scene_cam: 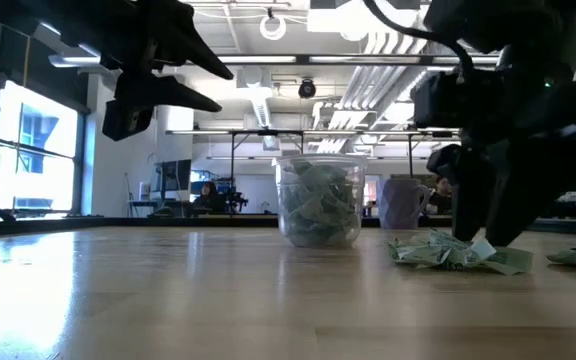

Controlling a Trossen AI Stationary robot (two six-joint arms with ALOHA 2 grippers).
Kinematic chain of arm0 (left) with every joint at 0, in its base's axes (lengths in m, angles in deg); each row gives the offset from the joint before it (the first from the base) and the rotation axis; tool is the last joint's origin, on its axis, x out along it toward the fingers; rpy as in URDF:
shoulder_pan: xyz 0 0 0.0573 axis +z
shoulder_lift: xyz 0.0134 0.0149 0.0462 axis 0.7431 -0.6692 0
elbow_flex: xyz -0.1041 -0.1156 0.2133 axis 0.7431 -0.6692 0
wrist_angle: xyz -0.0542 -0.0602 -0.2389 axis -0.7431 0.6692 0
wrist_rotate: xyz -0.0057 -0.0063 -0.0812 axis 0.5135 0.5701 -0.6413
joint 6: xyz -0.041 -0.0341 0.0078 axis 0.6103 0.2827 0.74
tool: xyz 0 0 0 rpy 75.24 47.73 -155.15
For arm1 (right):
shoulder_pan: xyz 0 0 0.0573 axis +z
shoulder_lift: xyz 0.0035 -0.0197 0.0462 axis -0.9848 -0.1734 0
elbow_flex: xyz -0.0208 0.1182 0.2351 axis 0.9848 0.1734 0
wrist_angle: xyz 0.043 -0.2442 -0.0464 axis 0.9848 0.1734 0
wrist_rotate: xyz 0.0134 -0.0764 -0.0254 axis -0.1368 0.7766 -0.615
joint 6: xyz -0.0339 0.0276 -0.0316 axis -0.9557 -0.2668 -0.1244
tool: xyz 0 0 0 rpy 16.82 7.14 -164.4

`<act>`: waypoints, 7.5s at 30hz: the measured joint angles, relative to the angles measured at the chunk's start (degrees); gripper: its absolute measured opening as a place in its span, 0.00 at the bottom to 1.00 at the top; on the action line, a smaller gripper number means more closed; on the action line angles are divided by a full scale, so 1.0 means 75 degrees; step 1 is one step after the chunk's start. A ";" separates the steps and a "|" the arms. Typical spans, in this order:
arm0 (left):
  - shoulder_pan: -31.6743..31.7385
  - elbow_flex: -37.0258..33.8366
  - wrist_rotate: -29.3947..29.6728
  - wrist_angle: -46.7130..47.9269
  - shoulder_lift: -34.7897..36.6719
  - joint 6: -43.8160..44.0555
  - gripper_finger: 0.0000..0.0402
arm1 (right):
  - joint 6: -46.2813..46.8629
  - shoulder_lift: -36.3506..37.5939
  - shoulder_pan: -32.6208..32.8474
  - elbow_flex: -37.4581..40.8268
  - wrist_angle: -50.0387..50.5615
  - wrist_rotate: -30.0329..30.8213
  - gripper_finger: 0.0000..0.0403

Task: Pick and place Stevia / Truvia into bins
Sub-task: Put the green stevia packet into the transparent bin

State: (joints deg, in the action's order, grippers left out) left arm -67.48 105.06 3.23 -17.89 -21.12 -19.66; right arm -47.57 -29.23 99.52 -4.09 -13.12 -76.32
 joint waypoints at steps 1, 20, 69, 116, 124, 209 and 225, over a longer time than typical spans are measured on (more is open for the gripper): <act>-0.0001 0.0000 0.0007 0.0006 0.0000 -0.0066 0.45 | 0.0001 -0.0074 -0.0011 0.0000 -0.0011 0.0012 0.57; 0.0004 0.0000 0.0097 0.0314 0.0000 -0.0428 0.45 | 0.0371 -0.0321 -0.1355 -0.0020 0.0058 -0.0005 0.03; -0.0002 0.0000 0.0339 0.0623 0.0000 -0.0563 0.45 | -0.1609 0.0134 -0.1747 -0.3351 0.3229 -0.0503 0.53; -0.0002 0.0000 0.0068 0.0619 0.0000 -0.0603 0.45 | -0.4602 -0.0677 0.1163 -0.1682 0.3774 -0.0867 0.50; -0.0005 0.0000 0.0066 0.0622 0.0000 -0.0600 0.45 | -0.4748 -0.1128 0.0816 -0.1709 0.3776 -0.1125 0.41; -0.0002 0.0000 0.0211 0.0597 -0.0003 -0.0361 0.45 | -0.4542 -0.1647 -0.2401 -0.5181 0.2917 -0.0924 0.50; -0.0002 0.0003 0.0213 0.0596 -0.0003 -0.0358 0.45 | -0.4992 -0.0511 -0.2111 -0.5105 0.4019 -0.0624 0.50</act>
State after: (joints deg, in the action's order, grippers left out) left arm -67.50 105.08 4.83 -13.43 -21.14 -22.35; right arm -85.01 -33.06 83.68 -42.38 17.03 -81.00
